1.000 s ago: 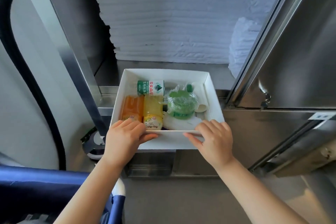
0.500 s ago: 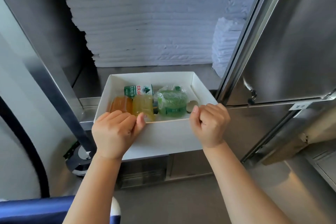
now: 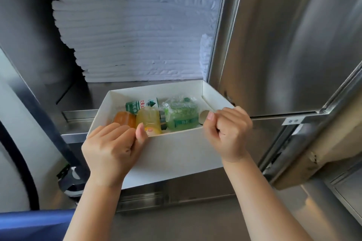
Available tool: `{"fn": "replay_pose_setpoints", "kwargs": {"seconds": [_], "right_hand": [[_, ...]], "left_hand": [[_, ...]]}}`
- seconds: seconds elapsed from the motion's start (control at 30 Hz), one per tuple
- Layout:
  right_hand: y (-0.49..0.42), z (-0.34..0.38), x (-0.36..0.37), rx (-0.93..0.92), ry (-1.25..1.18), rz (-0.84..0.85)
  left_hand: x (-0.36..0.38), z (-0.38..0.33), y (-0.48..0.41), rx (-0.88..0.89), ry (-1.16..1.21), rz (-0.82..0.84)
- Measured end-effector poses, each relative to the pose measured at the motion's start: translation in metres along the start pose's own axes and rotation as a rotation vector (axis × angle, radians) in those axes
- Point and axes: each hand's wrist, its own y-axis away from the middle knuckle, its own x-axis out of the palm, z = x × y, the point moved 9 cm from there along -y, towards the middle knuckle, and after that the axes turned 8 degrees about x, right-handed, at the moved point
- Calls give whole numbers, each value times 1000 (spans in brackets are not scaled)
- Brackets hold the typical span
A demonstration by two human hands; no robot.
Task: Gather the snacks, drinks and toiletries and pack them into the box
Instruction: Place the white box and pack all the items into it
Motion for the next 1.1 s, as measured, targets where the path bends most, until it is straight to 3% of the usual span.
{"fn": "replay_pose_setpoints", "kwargs": {"seconds": [0.47, 0.87, 1.1], "right_hand": [[-34, -85, -242, -30, 152, -87], [-32, -161, -447, -11, 543, -180], [-27, -232, -527, 25, 755, -209]], "left_hand": [[0, -224, -87, 70, 109, -123], [62, -416, -159, 214, 528, -214], [129, -516, -193, 280, 756, -236]]}}
